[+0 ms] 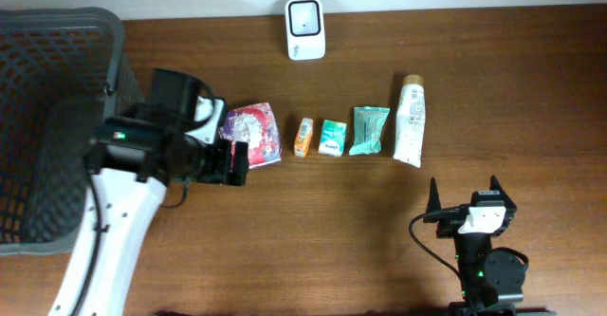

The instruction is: Scan the item barcode

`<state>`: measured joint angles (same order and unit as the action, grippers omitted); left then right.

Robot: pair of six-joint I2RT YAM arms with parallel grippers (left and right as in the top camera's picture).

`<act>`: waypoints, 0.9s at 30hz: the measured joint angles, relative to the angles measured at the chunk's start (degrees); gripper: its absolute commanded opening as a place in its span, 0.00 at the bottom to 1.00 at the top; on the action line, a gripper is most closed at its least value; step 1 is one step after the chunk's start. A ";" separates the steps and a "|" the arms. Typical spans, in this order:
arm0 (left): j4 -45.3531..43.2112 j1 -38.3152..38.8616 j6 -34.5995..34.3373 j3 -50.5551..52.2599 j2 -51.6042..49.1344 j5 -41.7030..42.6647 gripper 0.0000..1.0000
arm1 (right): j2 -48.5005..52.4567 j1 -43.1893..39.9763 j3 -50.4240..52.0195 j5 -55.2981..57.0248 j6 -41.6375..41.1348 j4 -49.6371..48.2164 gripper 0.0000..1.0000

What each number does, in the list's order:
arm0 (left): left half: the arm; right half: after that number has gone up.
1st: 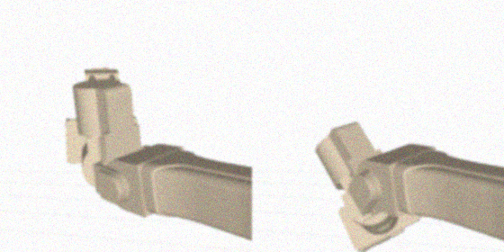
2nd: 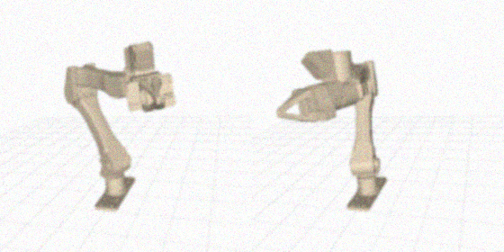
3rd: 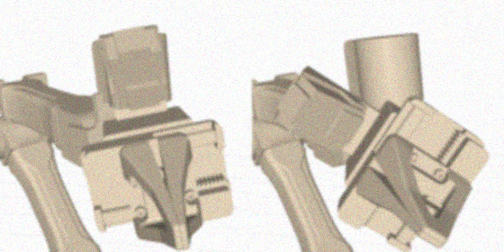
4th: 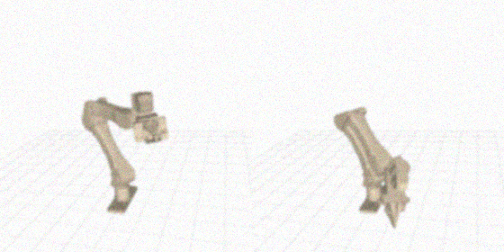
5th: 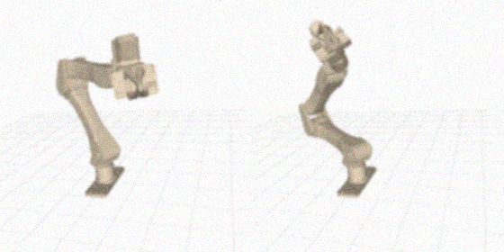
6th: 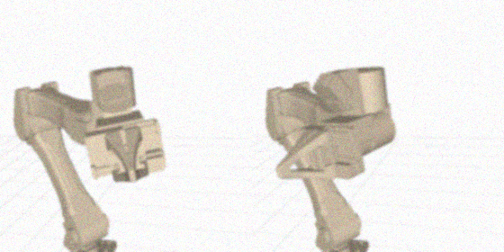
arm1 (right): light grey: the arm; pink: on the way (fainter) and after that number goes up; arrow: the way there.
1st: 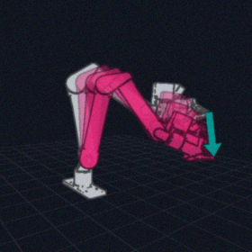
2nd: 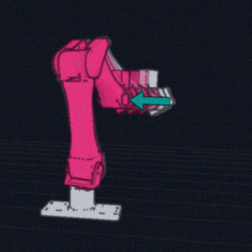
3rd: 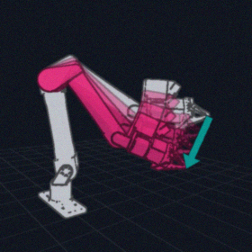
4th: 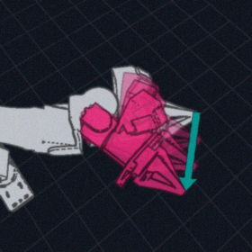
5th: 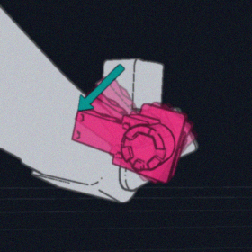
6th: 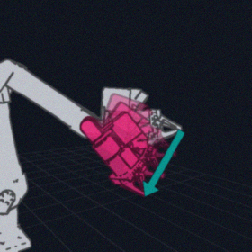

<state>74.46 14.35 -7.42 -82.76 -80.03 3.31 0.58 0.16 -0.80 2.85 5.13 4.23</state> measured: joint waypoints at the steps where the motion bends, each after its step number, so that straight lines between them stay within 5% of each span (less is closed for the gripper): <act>1: -1.11 1.68 -1.92 1.29 0.04 -2.93 1.00 | 0.00 0.00 0.00 -0.02 0.00 0.02 0.99; 12: -15.61 6.16 -8.48 10.93 -0.28 -18.03 0.99 | 0.00 0.00 0.00 -0.02 0.00 0.02 0.98; 27: -14.29 -3.43 -9.60 11.10 -2.54 -23.96 0.99 | 0.00 0.00 0.00 -0.04 0.00 0.02 0.98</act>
<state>60.16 10.92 -17.02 -71.66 -82.56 -20.64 0.58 0.16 -0.80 2.81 5.13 4.25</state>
